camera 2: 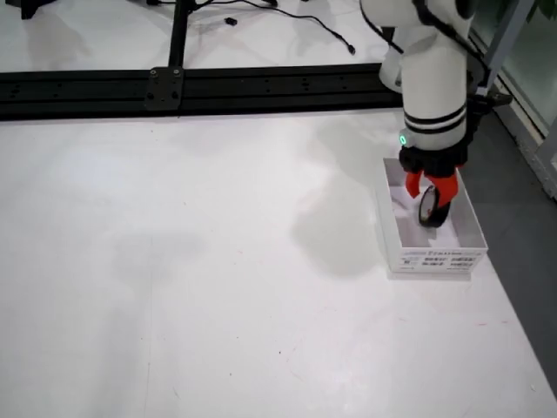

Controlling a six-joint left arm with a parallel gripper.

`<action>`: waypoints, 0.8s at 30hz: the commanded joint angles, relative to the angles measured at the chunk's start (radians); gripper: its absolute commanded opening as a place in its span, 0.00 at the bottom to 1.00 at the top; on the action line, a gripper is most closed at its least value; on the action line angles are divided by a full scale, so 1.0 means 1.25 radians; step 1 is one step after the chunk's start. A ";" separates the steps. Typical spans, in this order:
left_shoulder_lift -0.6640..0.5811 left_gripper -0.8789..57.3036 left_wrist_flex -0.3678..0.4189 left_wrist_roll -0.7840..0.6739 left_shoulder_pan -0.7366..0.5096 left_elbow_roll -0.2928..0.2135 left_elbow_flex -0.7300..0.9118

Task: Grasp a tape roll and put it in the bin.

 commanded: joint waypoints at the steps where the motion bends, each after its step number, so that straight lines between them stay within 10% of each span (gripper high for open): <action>1: 0.017 0.38 -0.015 -0.006 -0.020 -0.003 0.000; 6: -0.013 0.01 0.014 -0.006 -0.048 -0.009 -0.001; 24: -0.404 0.01 0.241 0.021 -0.369 0.033 -0.027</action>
